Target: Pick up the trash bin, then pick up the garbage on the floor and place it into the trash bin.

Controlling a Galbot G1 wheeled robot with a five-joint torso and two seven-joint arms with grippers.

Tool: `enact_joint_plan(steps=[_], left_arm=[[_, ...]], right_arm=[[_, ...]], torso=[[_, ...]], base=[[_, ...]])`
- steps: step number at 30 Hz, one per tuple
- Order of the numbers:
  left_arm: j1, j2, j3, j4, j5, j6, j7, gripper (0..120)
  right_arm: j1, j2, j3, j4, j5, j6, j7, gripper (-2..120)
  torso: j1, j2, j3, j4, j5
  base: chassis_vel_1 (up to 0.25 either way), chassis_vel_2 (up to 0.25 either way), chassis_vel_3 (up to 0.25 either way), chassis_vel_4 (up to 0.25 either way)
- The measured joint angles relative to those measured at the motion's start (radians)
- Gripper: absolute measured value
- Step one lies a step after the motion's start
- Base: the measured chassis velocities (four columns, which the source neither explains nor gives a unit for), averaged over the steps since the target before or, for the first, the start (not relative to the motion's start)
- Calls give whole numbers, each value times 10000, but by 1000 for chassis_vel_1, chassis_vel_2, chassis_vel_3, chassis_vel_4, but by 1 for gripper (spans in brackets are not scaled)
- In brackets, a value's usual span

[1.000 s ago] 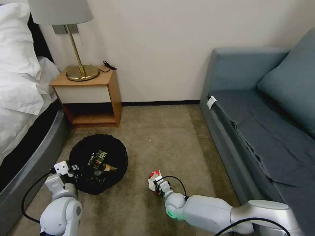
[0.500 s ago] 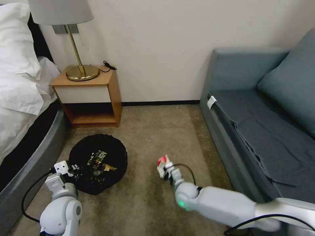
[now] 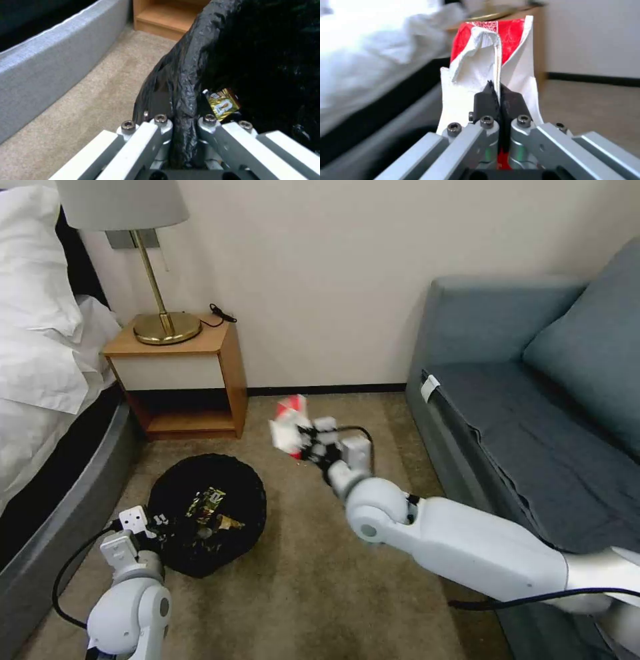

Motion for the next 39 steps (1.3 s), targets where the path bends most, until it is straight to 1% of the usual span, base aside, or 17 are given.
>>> enact_joint_plan(steps=[3,4,7,10,14,16,21,22,25,26,29,30,31,33,34,37,39], left_arm=[[-18,-43,59,-10,5,18,-1,3],[-18,-43,59,-10,5,18,-1,3],[-20,-98,133,-99,18,79,-1,3],[-7,-130,175,-187,30,103,0,3],[35,-157,203,-285,43,128,0,3],[45,-167,221,-318,47,135,-1,3],[41,-202,349,-377,62,199,0,3],[41,-202,349,-377,62,199,0,3],[39,-202,379,-383,66,218,0,3],[39,-202,379,-383,66,218,0,3],[50,-198,382,-401,66,224,0,3],[58,-193,382,-415,65,226,0,3],[58,-193,382,-415,65,226,0,3],[77,-184,372,-435,58,228,0,3],[77,-184,372,-435,58,228,0,3],[109,-180,344,-443,10,229,-9,3],[118,-179,341,-442,-50,232,-29,3]], right_arm=[[58,870,-946,-137,77,70,97,0],[58,870,-946,-137,77,70,97,0],[7,1486,-2008,-775,-175,151,180,0],[-78,1691,-2428,-1305,-396,156,205,0],[-135,1737,-2588,-1730,-542,80,208,0],[-154,1715,-2592,-1769,-543,2,206,2],[-260,1578,-2523,-1744,-758,-123,301,25],[-260,1578,-2523,-1744,-758,-123,301,25],[-273,1464,-2378,-1651,-836,-147,326,39],[-273,1464,-2378,-1651,-836,-147,326,39],[-312,1406,-2275,-1545,-874,-192,357,52],[-326,1406,-2280,-1518,-873,-210,365,59],[-326,1406,-2280,-1518,-873,-210,365,59],[-361,1447,-2331,-1512,-885,-223,403,67],[-361,1447,-2331,-1512,-885,-223,403,67],[-369,1479,-2262,-1466,-964,-223,451,82],[-354,1479,-2203,-1449,-1004,-215,455,85]], torso=[[0,0,0,3,1],[0,0,0,3,1],[0,0,0,2,0],[0,-1,0,0,1],[0,0,0,0,1],[1,0,0,0,2],[0,0,0,-1,2],[0,0,0,-1,2],[0,0,0,-1,3],[0,0,0,-1,3],[0,0,0,-1,3],[0,0,0,-1,3],[0,0,0,-1,3],[0,0,0,-1,3],[0,0,0,-1,3],[0,0,0,-1,3],[0,0,0,-1,3]], base=[[0,0,0,0],[0,0,0,0],[0,0,0,0],[0,0,0,0],[0,0,0,0],[0,0,0,0],[0,0,0,0],[0,0,0,0],[0,0,0,0],[0,0,0,0],[0,0,0,0],[0,0,0,0],[0,0,0,0],[0,0,0,0],[0,0,0,0],[0,0,0,0],[0,0,0,0]])
